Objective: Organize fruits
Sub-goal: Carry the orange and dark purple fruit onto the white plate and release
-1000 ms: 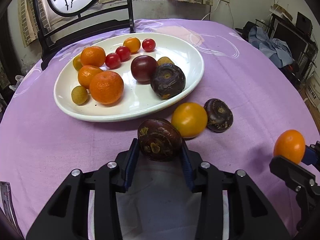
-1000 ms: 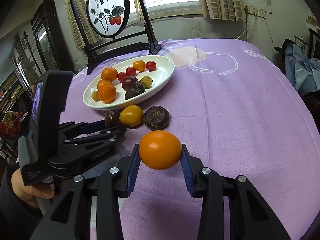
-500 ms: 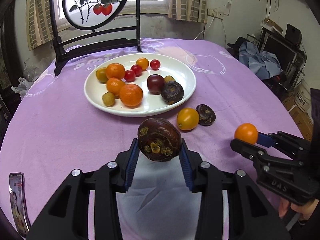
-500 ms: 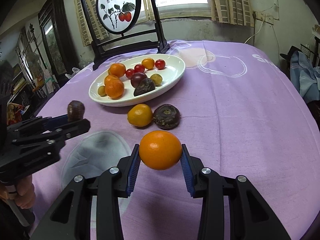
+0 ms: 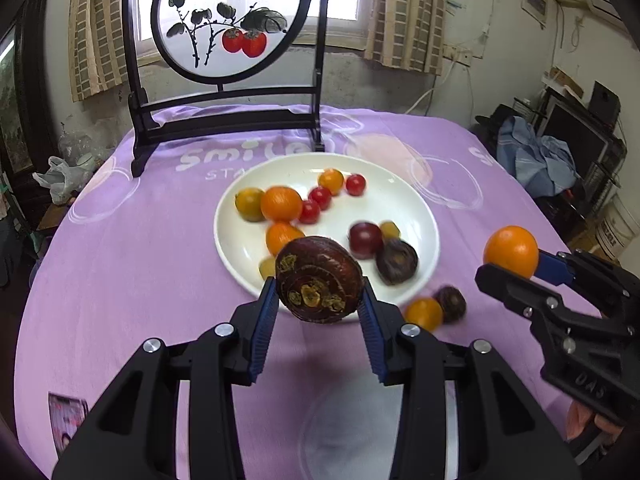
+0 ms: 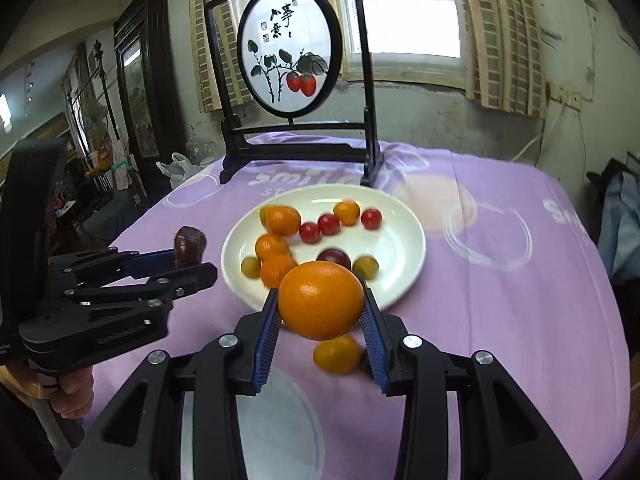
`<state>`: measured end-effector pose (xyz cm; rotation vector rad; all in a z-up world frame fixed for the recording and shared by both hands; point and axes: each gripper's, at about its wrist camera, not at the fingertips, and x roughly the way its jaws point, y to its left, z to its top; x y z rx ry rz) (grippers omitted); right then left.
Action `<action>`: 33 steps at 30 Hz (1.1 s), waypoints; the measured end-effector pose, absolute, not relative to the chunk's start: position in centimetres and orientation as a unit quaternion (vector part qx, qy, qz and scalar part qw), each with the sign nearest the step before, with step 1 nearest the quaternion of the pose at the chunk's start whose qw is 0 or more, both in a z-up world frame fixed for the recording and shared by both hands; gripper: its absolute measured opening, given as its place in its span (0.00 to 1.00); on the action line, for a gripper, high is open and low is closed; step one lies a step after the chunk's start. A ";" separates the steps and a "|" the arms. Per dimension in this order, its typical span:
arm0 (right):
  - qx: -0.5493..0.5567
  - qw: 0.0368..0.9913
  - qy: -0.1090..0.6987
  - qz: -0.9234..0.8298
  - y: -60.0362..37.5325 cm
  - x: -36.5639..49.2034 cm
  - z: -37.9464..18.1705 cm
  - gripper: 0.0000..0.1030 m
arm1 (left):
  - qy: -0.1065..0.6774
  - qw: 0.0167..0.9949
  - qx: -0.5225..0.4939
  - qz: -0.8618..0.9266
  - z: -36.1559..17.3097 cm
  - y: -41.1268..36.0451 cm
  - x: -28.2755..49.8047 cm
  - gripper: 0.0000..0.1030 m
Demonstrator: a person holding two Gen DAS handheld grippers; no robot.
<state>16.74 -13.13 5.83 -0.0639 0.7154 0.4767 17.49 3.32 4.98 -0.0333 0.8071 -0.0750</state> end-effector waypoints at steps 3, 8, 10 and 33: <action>-0.034 0.907 0.351 0.231 -11.8 19.4 5.5 0.39 | 0.392 0.919 -0.025 -0.015 4.7 4.2 20.4 0.38; -0.045 0.903 0.366 0.222 -10.3 23.5 3.4 0.39 | 0.414 0.909 -0.041 0.018 2.7 5.9 24.3 0.38; -0.048 0.902 0.369 0.218 -10.0 24.5 2.7 0.39 | 0.421 0.905 -0.042 0.029 1.9 6.5 25.5 0.38; -0.011 0.901 0.380 0.211 -12.8 22.2 1.7 0.58 | 0.412 0.907 -0.041 0.075 2.8 6.8 20.5 0.68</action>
